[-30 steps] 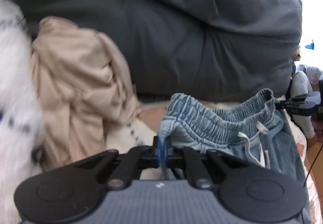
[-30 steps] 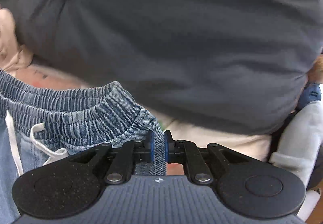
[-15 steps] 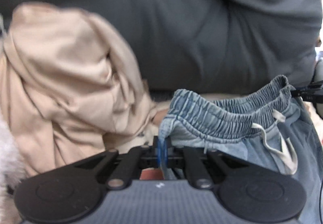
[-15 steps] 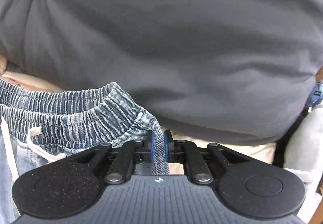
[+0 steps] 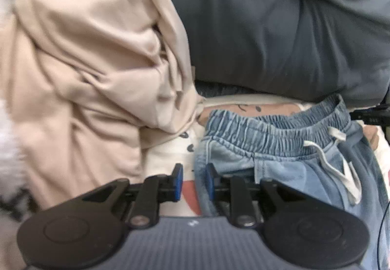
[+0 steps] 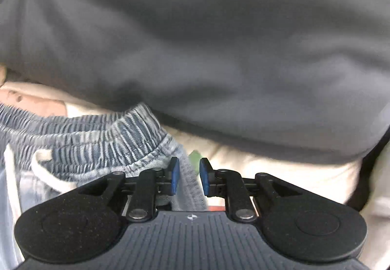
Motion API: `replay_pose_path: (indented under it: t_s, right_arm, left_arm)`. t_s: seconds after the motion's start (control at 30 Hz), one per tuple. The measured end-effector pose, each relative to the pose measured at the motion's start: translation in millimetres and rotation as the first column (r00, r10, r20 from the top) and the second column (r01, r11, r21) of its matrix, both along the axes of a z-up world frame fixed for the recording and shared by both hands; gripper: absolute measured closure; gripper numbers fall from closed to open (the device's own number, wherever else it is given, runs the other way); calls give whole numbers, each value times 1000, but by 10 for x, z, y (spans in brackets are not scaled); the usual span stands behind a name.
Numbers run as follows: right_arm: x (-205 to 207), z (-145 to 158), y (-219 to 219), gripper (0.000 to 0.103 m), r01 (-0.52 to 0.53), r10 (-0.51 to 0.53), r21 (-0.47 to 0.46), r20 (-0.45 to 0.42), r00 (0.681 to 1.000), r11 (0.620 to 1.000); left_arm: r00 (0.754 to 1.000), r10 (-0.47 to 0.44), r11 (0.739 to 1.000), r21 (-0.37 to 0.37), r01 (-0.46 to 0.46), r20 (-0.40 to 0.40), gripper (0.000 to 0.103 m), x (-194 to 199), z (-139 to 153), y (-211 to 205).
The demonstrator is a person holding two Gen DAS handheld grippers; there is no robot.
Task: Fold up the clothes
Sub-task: 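Lift the jeans waistband with both grippers and carry it over the legs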
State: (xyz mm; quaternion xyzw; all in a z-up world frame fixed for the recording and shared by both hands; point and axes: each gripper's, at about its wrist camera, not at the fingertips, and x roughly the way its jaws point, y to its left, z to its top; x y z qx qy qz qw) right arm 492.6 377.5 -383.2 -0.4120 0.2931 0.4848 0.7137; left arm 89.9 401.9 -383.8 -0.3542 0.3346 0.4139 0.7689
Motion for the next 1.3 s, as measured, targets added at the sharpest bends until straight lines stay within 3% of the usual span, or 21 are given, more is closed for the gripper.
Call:
replay_pose_path:
  t_s: [0.17,0.27,0.43,0.63,0.83,0.97,1.1,1.17,1.27,1.3]
  right_arm:
    - [-211,299,-179,77,-89,88,79,20,996,993]
    - [-306,361,-324,77,-106,114,123,-61,992,987]
    - [-425,108,-348,77,-132,144,93,-125,982,987]
    - [-392,-215,-314,75,-82,90,54,-165,982,995]
    - [-491,-481,-133,76,-83,86,26,-156,984,996]
    - [-475,-548,-32,76,-48,54,39,-184,981,998]
    - [-382,-478,-107,74,1,15,65,-246,969,998]
    - [-366,-350,-184,71,21,2,87,-262,965,996]
    - [-368,-81,-424,54,38,12,158,-303,953,987]
    - [-390,-9,-508,53,37,17,170,-305,952,985]
  left_arm:
    - [998,10,1000,20,-11,56,82,-31,221,-34]
    - [995,-54,998,35,51,86,82,131,251,-84]
    - [985,-154,988,42,151,78,82,421,197,-134]
    - [968,-247,969,28,246,51,82,631,61,-67]
    - [956,-289,957,20,291,-54,84,798,-157,17]
    - [940,-330,943,6,332,-91,85,852,-138,69]
    - [936,-326,945,-20,326,-130,86,880,16,76]
    - [935,-331,942,18,336,-132,87,911,170,36]
    - [925,-369,924,70,376,-93,75,959,386,-14]
    - [924,-374,922,78,380,-75,72,977,433,-24]
